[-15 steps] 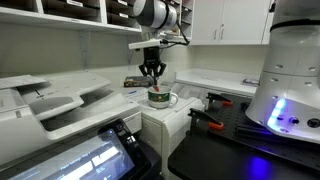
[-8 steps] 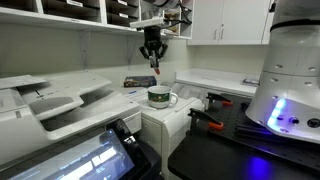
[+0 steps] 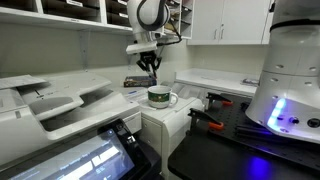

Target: Remove the marker from the mug and put it on the copier

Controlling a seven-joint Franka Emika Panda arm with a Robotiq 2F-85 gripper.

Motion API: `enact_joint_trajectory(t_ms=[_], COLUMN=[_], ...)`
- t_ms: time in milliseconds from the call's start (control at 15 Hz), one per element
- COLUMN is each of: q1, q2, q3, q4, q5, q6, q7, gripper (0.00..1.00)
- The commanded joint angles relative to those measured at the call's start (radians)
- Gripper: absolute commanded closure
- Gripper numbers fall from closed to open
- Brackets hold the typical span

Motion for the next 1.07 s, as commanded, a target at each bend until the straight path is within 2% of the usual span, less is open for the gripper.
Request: enact_joint_trajectory(t_ms=[0, 400, 467, 533, 800, 933, 1000], q1=[0.081, 0.225, 0.238, 0.247, 0.230, 0.204, 0.185], q2=[0.119, 0.259, 0.268, 0.276, 0.227, 0.153, 0.112], q3=[-0.052, -0.146, -0.156, -0.165, -0.151, -0.132, -0.118], q4=[0.119, 0.231, 0.238, 0.243, 0.199, 0.139, 0.106], q5=[-0.075, -0.216, -0.235, -0.252, -0.249, -0.233, -0.216], q6=[0.009, 0.039, 0.039, 0.043, 0.063, 0.096, 0.111], q7=[0.114, 0.322, 0.350, 0.374, 0.345, 0.282, 0.234], gripper=[0.94, 0.94, 0.51, 0.50, 0.21, 0.05, 0.01])
